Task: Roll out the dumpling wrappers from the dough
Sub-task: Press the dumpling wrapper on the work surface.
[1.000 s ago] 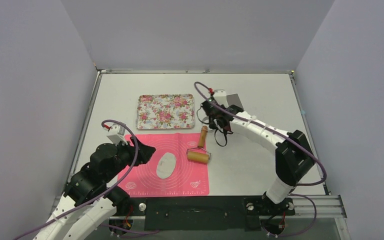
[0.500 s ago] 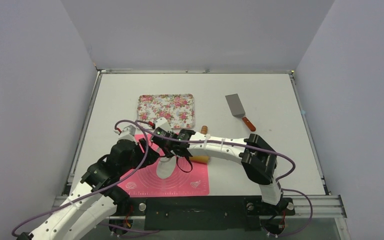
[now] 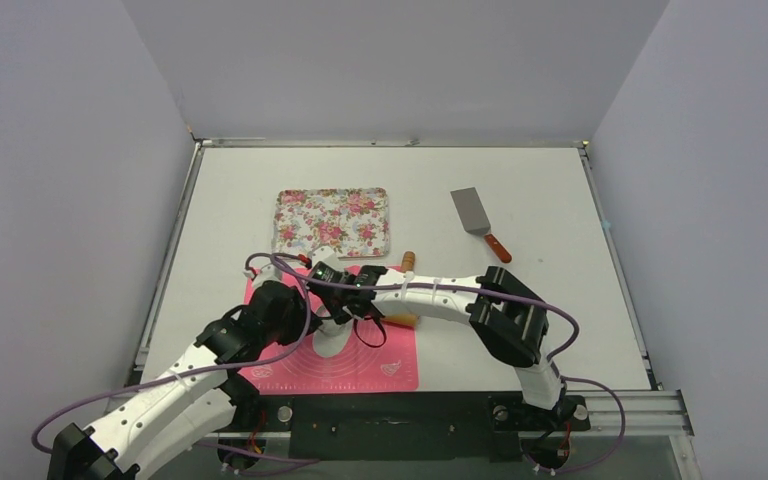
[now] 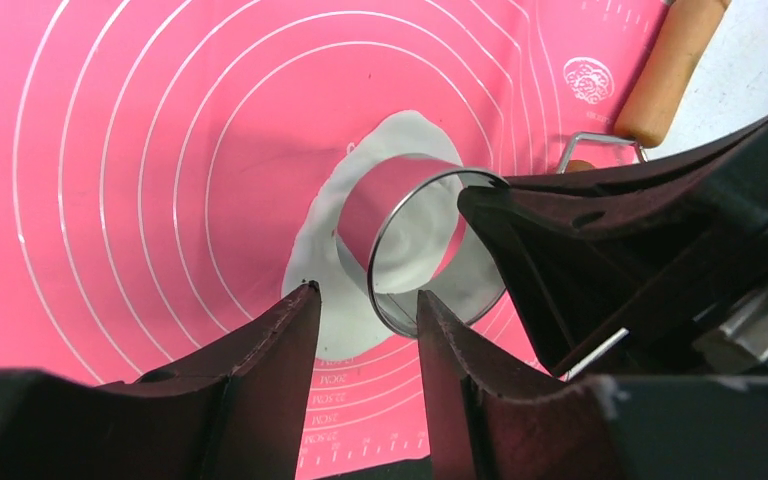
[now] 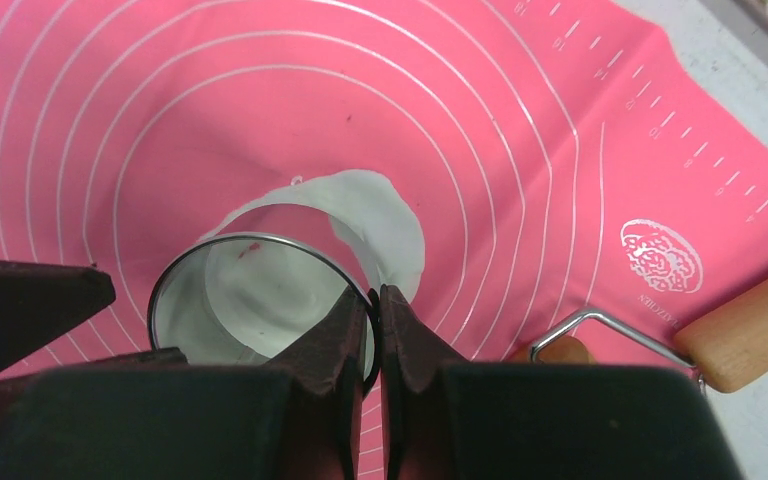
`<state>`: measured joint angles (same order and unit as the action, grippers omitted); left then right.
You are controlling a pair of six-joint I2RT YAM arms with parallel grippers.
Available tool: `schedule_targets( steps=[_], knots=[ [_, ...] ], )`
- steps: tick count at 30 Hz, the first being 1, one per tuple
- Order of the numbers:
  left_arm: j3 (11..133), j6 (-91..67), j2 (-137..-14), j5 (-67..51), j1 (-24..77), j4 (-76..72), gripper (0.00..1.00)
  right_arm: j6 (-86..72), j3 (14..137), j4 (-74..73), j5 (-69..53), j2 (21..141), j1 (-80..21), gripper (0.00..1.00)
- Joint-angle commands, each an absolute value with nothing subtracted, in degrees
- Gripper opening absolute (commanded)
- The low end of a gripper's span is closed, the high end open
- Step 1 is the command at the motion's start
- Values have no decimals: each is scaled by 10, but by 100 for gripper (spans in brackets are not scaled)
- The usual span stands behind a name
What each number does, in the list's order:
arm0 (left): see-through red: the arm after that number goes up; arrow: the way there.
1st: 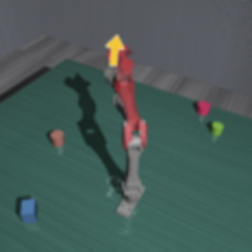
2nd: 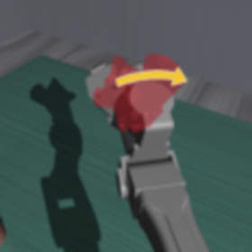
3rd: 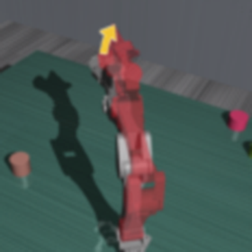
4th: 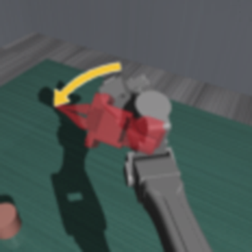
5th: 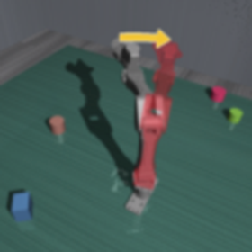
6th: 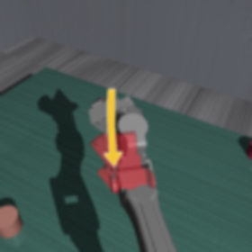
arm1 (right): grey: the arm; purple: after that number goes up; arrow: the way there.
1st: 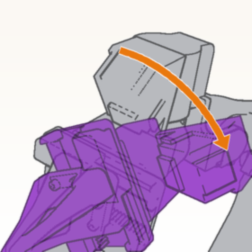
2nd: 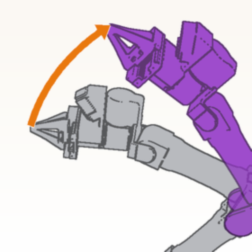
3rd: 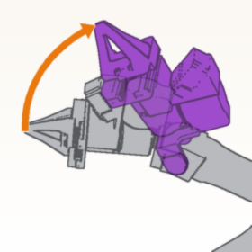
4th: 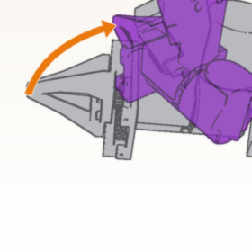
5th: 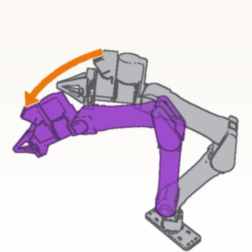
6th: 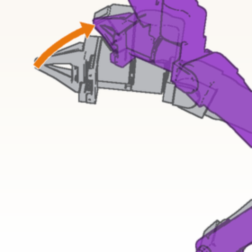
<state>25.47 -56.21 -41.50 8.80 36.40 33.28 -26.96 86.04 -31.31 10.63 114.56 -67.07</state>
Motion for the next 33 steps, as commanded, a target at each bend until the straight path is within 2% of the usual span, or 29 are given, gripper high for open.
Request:
schedule_targets(
  steps=[1, 20, 24, 26, 33],
  knots=[
    [234, -580, -432, 76, 363, 244, 37, -256, 846, -274, 90, 1134, -679, 0],
    [213, -590, -512, 73, 364, 197, 21, -240, 819, -256, 58, 1141, -679, 0],
    [214, -593, -538, 65, 364, 195, 11, -246, 809, -247, 56, 1149, -677, 0],
    [216, -597, -552, 64, 364, 200, 1, -252, 790, -226, 55, 1149, -674, 0],
    [205, -623, -596, 71, 364, 222, 0, -281, 656, -48, 69, 1148, -669, 0]
  ],
)
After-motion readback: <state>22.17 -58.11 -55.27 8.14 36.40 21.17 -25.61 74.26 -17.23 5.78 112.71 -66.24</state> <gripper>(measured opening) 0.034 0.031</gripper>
